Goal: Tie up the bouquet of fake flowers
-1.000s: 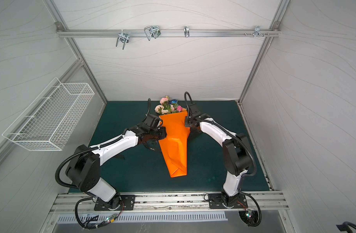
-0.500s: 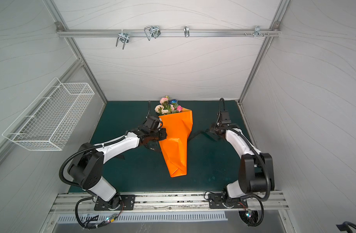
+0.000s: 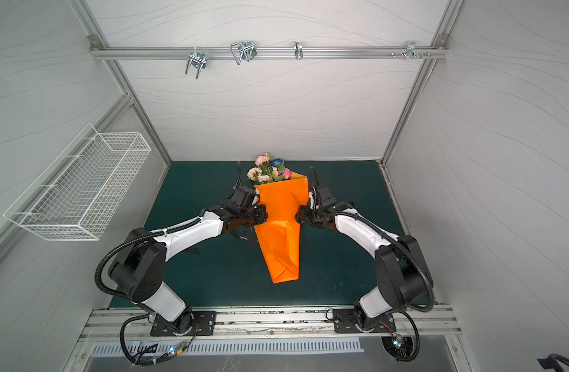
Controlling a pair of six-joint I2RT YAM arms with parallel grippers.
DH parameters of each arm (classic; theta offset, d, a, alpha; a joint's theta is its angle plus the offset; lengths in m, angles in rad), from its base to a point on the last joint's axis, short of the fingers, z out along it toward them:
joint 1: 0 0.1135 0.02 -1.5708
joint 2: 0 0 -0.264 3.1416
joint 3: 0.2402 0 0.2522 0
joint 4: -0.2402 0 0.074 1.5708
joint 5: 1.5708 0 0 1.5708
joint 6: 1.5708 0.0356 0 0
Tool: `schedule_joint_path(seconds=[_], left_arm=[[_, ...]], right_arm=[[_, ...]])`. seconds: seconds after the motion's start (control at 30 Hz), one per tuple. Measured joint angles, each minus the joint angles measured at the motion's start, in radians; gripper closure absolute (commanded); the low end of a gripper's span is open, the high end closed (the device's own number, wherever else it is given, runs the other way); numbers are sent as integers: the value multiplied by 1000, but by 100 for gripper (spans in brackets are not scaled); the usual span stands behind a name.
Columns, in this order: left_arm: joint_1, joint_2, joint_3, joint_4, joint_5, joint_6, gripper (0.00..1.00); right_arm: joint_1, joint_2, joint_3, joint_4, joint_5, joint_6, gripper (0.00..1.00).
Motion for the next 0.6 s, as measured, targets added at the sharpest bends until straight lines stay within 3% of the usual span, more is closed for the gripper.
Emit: schedule_joint_path(seconds=[0.3,0.6], left_arm=[[0,0,-11,0,-10,3,100],[4,21,-21,1,-11,1,100]], right_arm=[[41,246,57,-17,84,-10,28],[52,245,77,-42,118,-48,25]])
